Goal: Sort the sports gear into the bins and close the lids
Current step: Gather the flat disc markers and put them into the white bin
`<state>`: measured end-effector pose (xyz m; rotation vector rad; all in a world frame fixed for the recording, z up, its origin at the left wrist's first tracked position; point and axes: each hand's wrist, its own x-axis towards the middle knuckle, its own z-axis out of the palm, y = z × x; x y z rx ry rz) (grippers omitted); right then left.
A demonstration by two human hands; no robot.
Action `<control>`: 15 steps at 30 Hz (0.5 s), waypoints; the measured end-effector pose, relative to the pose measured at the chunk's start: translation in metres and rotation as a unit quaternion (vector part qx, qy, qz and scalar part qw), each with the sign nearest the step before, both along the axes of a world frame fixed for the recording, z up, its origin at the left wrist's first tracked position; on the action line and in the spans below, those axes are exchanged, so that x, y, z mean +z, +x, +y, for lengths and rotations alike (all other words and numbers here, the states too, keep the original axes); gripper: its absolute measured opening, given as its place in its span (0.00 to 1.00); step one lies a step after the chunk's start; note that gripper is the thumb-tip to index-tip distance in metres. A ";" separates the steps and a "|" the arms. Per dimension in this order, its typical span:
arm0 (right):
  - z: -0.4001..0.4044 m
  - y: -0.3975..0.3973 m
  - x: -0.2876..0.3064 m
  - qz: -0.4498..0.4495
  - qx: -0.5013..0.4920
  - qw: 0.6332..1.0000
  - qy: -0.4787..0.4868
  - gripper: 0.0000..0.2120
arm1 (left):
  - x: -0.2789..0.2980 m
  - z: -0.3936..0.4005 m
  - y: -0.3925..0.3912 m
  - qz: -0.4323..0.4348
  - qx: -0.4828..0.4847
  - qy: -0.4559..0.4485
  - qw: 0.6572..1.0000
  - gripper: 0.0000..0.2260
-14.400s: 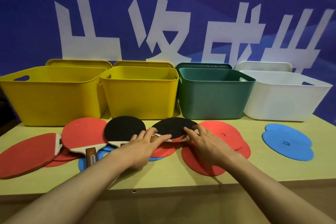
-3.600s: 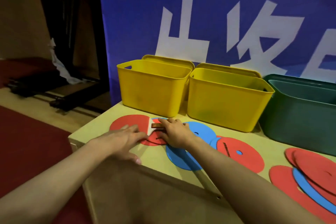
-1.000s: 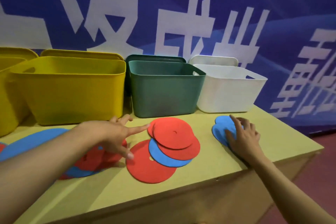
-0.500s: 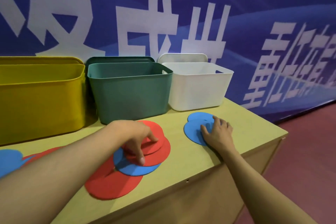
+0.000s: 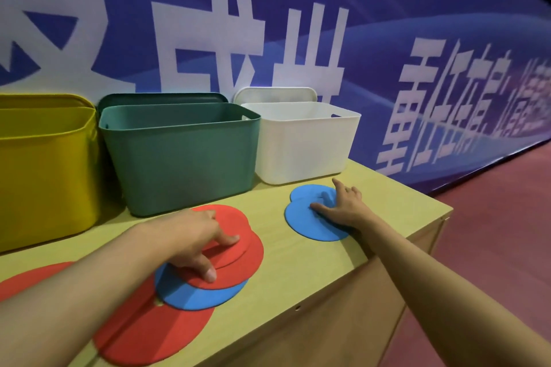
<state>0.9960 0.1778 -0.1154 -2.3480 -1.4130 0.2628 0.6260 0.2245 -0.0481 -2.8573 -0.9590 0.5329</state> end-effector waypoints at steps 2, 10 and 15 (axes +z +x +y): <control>-0.001 -0.002 0.000 -0.020 0.010 1.000 -0.014 0.50 | -0.004 -0.001 -0.006 -0.014 0.004 -0.006 1.000 0.38; -0.003 -0.007 -0.003 -0.038 0.030 0.999 0.021 0.50 | -0.018 -0.007 -0.027 -0.057 0.007 -0.020 0.998 0.33; -0.007 -0.002 -0.005 0.007 0.052 0.994 0.091 0.55 | -0.019 -0.022 -0.031 -0.077 0.021 -0.015 0.997 0.33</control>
